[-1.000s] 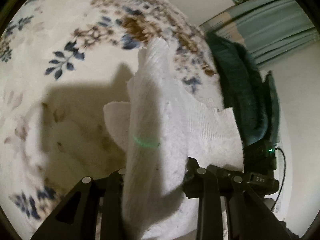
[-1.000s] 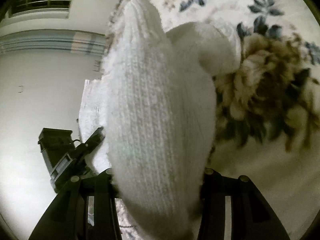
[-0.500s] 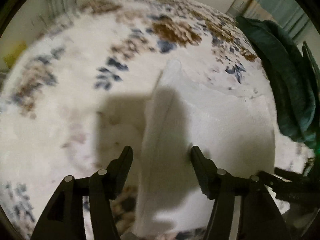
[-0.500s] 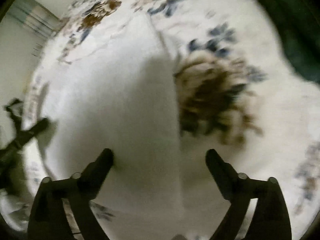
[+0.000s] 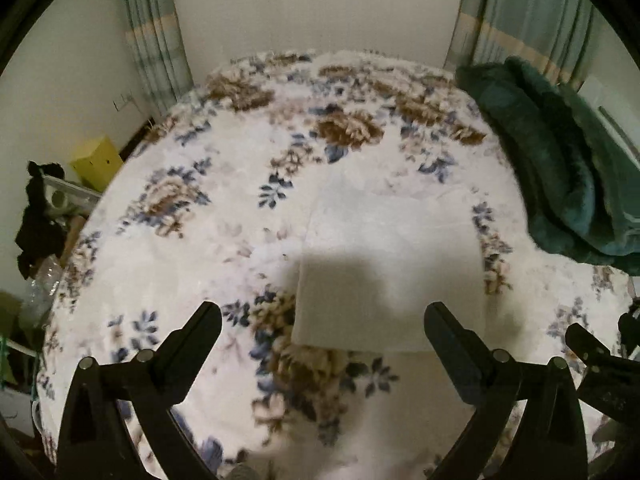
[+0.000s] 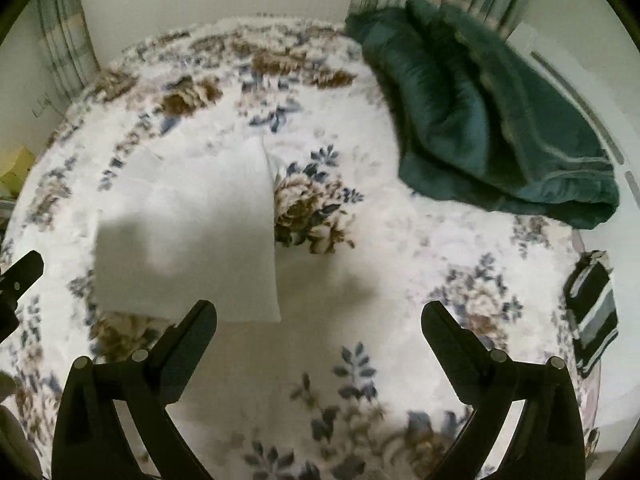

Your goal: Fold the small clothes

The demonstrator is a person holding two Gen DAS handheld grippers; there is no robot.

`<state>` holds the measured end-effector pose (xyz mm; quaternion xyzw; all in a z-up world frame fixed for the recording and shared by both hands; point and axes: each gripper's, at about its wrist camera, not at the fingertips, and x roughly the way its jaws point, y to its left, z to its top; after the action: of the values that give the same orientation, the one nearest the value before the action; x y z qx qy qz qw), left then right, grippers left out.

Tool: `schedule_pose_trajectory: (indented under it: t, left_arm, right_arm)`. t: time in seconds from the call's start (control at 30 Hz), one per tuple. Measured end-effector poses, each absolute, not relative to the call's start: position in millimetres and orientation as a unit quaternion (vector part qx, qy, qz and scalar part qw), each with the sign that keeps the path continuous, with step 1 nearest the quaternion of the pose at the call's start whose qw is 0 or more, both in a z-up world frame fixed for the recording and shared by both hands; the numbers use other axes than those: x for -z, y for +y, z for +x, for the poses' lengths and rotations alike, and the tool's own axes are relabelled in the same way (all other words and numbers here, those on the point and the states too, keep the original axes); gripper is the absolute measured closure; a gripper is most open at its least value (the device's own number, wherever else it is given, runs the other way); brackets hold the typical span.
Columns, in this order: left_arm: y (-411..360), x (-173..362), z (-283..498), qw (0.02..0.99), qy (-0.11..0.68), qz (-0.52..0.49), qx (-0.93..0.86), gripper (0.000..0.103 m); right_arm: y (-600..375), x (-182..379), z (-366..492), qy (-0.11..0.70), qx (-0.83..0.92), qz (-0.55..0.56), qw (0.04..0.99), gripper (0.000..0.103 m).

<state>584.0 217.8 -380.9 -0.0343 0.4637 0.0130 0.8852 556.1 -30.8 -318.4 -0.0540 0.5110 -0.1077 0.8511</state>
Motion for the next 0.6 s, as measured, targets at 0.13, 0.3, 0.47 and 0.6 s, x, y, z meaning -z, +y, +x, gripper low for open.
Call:
schedule_pose_trajectory:
  t: [0.13, 0.3, 0.47, 0.6]
  left_arm:
    - [213, 333, 541, 0.896, 0.442, -0.031, -0.018, 0.000]
    - [205, 267, 485, 0.910, 0.413, -0.024, -0.020, 0.000]
    - [201, 206, 431, 0.922, 0.385, -0.023, -0.018, 0.000]
    - [198, 159, 390, 0.933, 0.359, -0.022, -0.018, 0.000]
  right_arm:
    - [-26, 260, 512, 0.483, 0.105, -0.058, 0.867, 0.000]
    - [-24, 185, 454, 0.456, 0.094, -0.052, 0.883, 0.000]
    - [-20, 111, 391, 0.425, 0.090, -0.055, 0.899, 0.000]
    - [-19, 55, 342, 0.399, 0.090, -0.055, 0.911, 0.000]
